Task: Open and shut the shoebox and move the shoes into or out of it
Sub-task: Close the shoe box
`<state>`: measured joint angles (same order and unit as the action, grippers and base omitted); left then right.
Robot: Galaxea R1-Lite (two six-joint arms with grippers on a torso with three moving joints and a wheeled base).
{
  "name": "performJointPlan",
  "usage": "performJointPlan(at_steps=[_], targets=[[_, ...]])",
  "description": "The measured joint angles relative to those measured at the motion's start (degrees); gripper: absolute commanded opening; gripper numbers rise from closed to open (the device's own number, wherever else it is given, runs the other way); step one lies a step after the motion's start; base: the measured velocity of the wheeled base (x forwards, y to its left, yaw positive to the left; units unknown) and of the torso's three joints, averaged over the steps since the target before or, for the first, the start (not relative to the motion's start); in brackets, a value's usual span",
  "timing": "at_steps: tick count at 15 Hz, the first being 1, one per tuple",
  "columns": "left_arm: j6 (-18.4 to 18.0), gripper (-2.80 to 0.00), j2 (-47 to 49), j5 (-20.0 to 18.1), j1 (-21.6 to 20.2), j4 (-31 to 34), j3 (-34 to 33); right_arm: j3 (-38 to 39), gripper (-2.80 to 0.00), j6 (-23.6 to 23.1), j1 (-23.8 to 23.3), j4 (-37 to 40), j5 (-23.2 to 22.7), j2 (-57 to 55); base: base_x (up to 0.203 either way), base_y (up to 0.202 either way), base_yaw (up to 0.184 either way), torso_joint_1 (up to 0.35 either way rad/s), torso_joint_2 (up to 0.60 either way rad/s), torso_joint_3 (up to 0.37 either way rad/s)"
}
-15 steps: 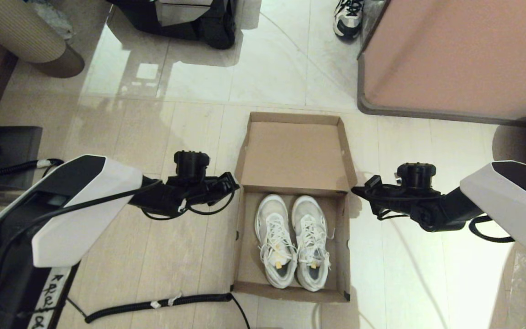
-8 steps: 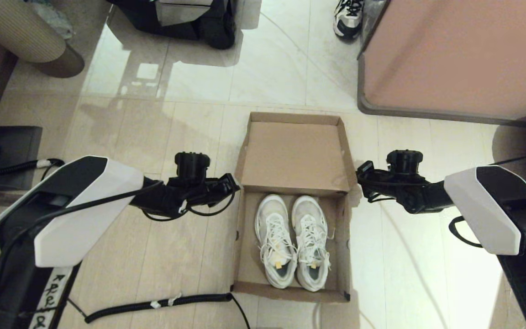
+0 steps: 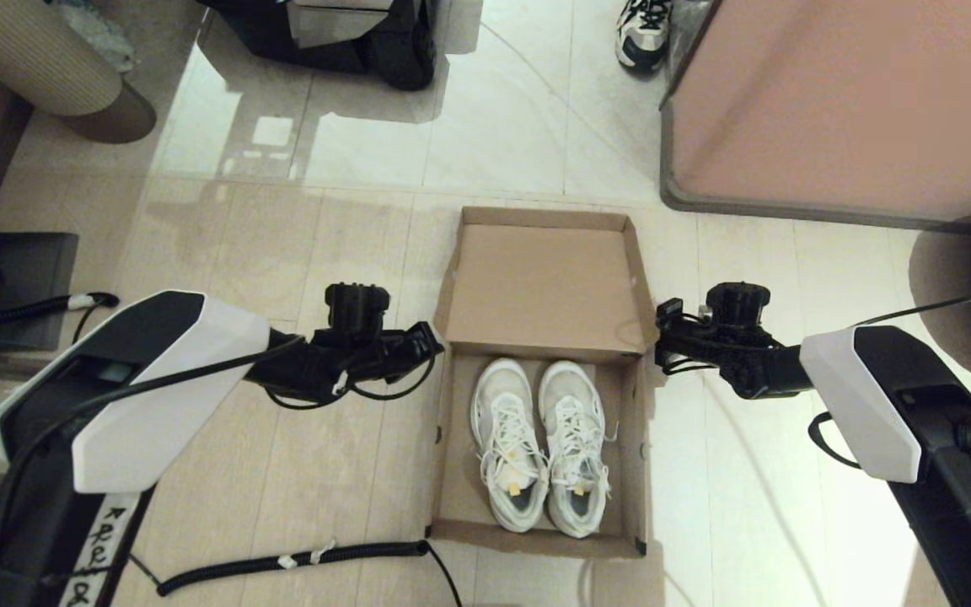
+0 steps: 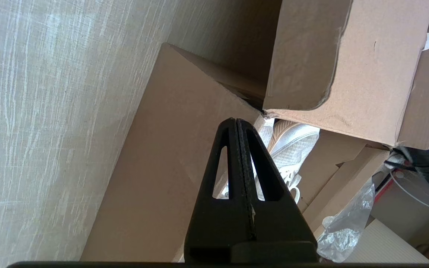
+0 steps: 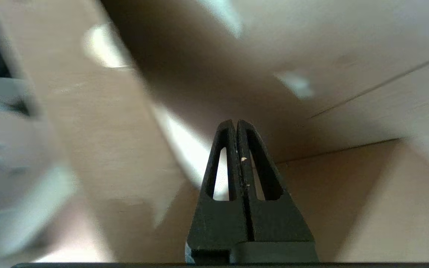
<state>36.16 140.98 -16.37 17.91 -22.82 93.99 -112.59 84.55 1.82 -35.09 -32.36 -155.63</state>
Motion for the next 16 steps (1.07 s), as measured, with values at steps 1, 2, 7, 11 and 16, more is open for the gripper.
performJointPlan(at_steps=[1, 2, 7, 11, 16], targets=[[0.0, -2.8, 0.0, 0.0, 0.0, 0.0, 0.0, 0.0, -2.8, 3.7, -0.3, -2.1, -1.2, -0.1, 0.0, 0.0, 0.0, 0.0, 0.0, 0.0], [0.0, -2.8, 0.1, 0.0, 0.0, 0.0, 0.0, 0.0, -2.8, 7.3, -0.6, -4.4, -2.6, -0.2, 0.0, 0.0, 0.0, 0.0, 0.0, 0.0], [0.0, -2.8, 0.4, -0.2, 0.3, 0.0, 0.0, 0.0, -2.8, 17.4, -2.8, -10.7, -11.3, -0.3, 0.0, 0.0, 0.0, 0.0, 0.0, 0.0], [0.0, -2.8, 0.6, -0.2, 0.6, 0.0, 0.0, 0.0, -2.8, 17.4, -4.0, -10.9, -18.4, 0.0, 0.0, 0.0, 0.0, 0.0, 0.0, 0.0], [0.0, -2.8, 0.7, -0.2, 0.6, 0.0, 0.0, 0.0, -2.8, 17.4, -5.0, -10.9, -23.4, 0.8, 0.0, 0.0, 0.0, 0.0, 0.0, 0.0]])
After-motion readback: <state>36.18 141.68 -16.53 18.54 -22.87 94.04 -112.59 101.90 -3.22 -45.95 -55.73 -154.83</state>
